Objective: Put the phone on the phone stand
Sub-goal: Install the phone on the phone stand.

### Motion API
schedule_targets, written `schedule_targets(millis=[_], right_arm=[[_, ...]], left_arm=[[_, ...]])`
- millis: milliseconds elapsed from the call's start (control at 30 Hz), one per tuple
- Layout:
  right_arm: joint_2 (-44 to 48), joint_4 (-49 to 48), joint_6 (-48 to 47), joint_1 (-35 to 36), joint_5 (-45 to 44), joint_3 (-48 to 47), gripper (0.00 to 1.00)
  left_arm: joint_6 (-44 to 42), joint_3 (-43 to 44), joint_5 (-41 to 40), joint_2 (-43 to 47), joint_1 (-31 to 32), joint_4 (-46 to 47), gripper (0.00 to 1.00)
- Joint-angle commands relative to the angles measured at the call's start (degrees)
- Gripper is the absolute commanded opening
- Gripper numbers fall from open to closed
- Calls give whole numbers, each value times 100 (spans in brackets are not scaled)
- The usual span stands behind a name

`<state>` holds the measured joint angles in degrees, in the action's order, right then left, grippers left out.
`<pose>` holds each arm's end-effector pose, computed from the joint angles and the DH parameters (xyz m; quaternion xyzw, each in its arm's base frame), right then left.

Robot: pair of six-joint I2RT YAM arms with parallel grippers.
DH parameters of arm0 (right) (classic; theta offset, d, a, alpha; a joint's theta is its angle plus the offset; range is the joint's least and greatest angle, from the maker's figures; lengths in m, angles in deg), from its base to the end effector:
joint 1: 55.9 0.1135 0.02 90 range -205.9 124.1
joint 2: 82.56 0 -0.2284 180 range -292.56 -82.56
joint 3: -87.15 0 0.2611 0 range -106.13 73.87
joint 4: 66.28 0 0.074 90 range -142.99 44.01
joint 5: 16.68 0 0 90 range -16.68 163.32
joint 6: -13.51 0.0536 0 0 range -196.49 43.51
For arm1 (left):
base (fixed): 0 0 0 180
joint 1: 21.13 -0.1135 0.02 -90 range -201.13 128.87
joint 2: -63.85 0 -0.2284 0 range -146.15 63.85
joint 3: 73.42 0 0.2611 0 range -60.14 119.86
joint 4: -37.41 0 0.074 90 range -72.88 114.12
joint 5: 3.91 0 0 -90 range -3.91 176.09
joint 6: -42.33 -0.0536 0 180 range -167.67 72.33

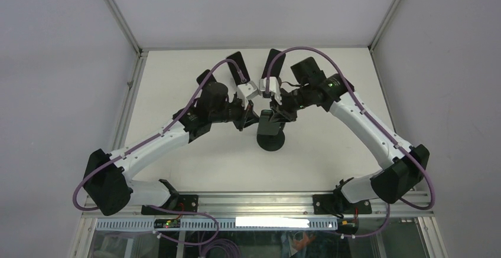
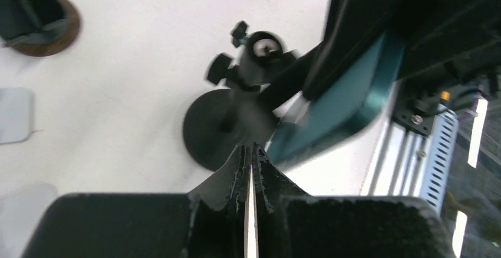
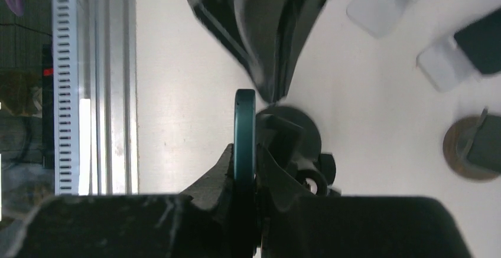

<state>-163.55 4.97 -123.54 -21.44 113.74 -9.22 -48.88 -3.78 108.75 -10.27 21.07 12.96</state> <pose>0.2280 0.1986 0.3133 -0.6625 0.6134 0.2981 0.3099 0.2275 -0.2342 0.2531 0.4051 0.7477 -0.3329 0.4074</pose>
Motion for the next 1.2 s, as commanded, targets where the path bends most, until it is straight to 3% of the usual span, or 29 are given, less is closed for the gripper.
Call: schedule_targets(millis=[0, 267, 567, 733, 900, 1067, 1167], right_arm=[[255, 569, 517, -252, -975, 248, 0], [298, 509, 806, -350, -995, 313, 0], [224, 895, 393, -205, 216, -54, 0], [14, 1152, 173, -28, 789, -671, 0], [-196, 1830, -169, -20, 1106, -1528, 0], [-10, 2340, -425, -388, 969, -1834, 0], [189, 2298, -375, -655, 888, -1717, 0]], left_arm=[[106, -63, -596, 315, -135, 324, 0], [107, -133, -617, 279, -133, 492, 0], [401, -553, -192, 364, -134, 1332, 0], [544, -759, -347, 417, -133, 1603, 1], [857, -999, -1051, 827, -133, 1516, 24], [1829, -1604, -1550, 1691, -133, 1649, 57], [2640, -1897, -1571, 2061, -82, 1922, 61]])
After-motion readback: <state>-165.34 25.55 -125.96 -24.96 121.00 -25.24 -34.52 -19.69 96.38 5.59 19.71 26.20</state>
